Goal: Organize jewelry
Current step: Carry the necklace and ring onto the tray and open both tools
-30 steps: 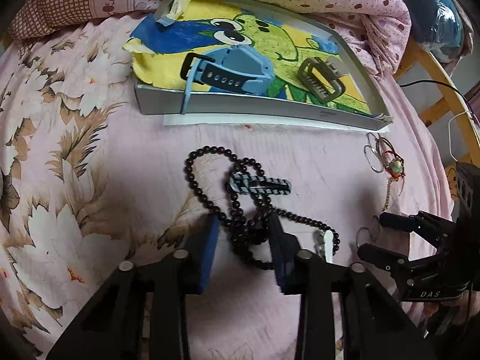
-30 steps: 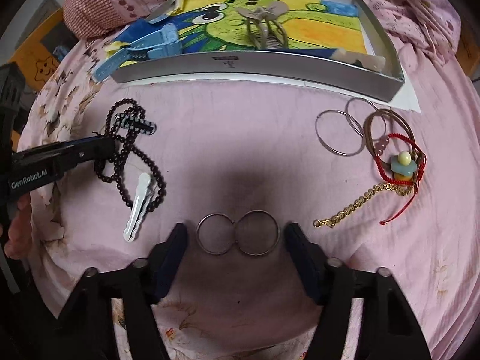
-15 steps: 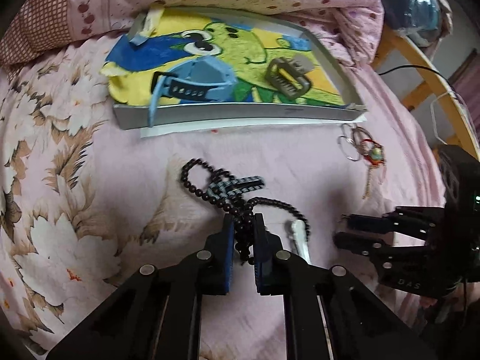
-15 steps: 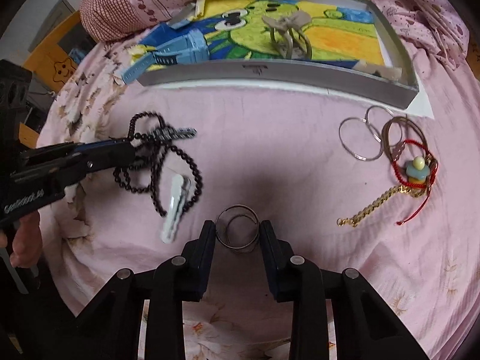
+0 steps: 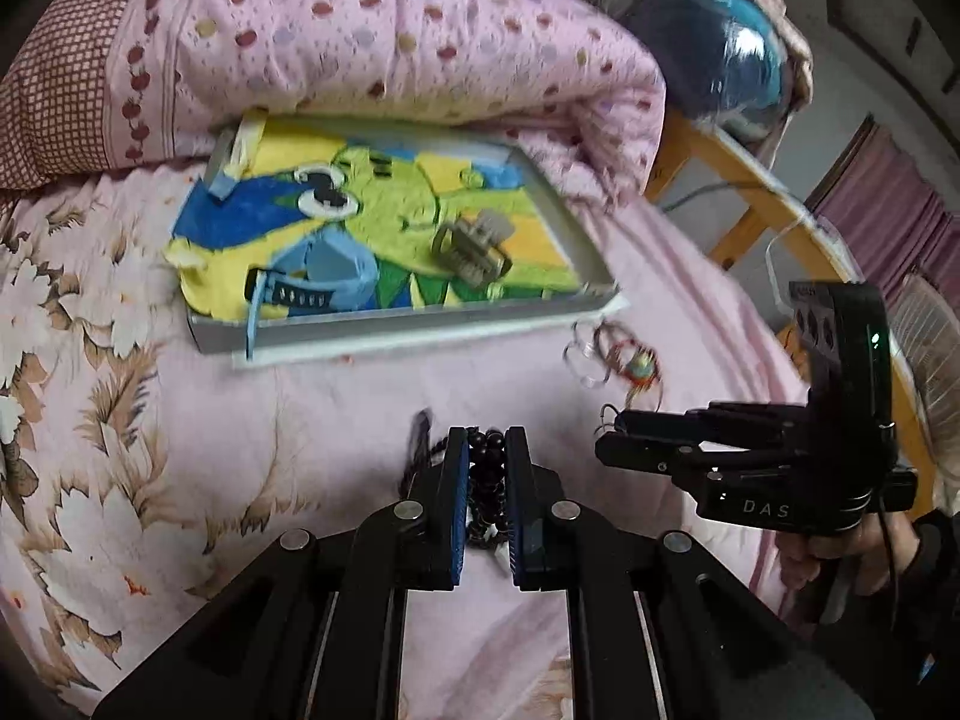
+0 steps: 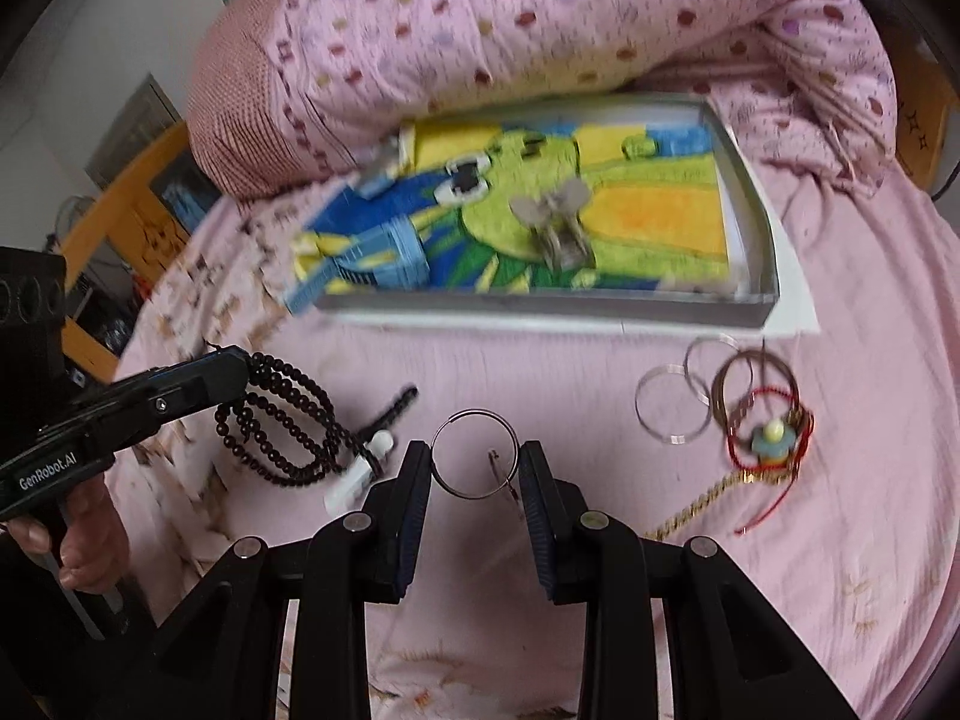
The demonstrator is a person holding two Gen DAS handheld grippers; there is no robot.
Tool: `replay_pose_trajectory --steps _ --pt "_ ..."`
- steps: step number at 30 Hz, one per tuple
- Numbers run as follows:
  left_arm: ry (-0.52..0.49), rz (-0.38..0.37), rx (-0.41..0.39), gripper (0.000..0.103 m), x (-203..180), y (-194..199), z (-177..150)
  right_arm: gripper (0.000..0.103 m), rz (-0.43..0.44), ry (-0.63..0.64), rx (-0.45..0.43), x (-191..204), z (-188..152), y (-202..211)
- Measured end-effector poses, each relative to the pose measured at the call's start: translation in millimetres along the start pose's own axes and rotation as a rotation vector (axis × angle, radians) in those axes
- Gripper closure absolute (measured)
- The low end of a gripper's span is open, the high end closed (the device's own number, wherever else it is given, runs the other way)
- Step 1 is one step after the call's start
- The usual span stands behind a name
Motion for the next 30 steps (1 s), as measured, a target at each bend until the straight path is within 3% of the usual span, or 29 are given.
replay_pose_trajectory --steps 6,11,20,30 --pt "0.055 -0.077 -0.119 0.095 -1.7 22.8 22.3 0.074 0.035 0.021 -0.069 11.5 13.1 7.4" --pt "0.067 -0.133 -0.154 0.095 -5.4 33.6 32.6 0.074 0.048 0.024 -0.113 14.4 24.4 10.3" --pt "0.069 -0.134 -0.243 0.095 -2.5 40.5 56.9 0.074 0.031 -0.037 -0.203 6.2 59.0 1.6" --pt "0.151 -0.098 -0.337 0.095 33.7 -3.4 107.7 0.074 -0.086 -0.078 -0.217 -31.0 83.1 -34.3"
Point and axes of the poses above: each gripper's, at about its wrist camera, not at the fingertips, and y roughly against the way its jaws point, x to its left, z to its top, the point moved 9 cm from there along -y, roughly the way its jaws point, and after that the axes turned 6 degrees about -y, right-handed, at the moved point
